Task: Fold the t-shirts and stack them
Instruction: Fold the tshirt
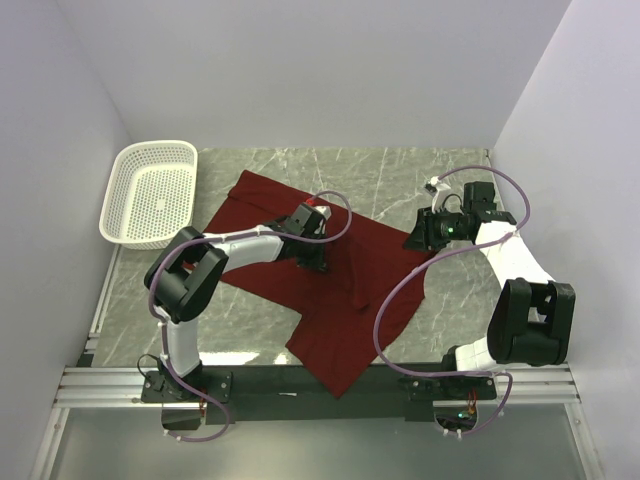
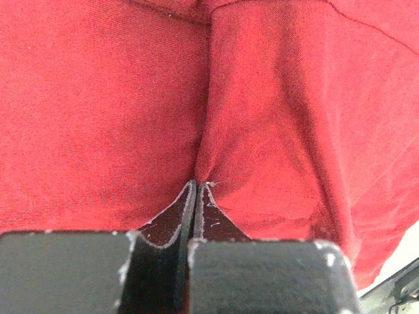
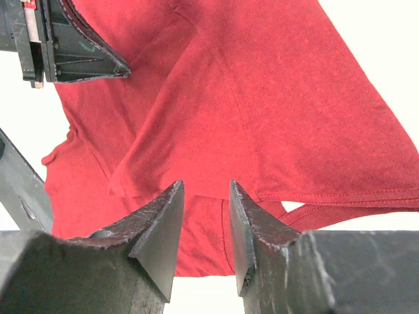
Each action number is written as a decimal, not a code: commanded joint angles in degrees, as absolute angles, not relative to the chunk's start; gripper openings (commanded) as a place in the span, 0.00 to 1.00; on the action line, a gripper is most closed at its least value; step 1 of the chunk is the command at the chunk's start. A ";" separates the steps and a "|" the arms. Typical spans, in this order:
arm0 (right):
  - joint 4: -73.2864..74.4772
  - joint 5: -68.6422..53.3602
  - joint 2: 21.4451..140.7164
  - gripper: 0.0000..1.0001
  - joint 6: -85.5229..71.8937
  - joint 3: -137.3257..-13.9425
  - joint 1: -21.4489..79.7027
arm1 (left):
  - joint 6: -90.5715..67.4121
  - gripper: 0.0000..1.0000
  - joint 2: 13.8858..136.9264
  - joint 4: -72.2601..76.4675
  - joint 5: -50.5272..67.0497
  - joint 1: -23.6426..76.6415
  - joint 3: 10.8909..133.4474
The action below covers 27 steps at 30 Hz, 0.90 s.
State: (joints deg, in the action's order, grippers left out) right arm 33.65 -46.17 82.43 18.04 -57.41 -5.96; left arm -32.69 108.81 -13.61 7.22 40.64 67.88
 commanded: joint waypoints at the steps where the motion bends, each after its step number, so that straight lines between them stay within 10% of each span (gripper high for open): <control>1: 33.22 -47.37 80.51 0.41 18.46 -57.83 -6.42 | -31.91 0.01 108.46 -13.45 7.29 41.22 70.05; 27: 33.31 -47.46 80.86 0.41 18.63 -57.66 -6.68 | -28.92 0.01 103.45 -19.95 -1.91 41.22 71.19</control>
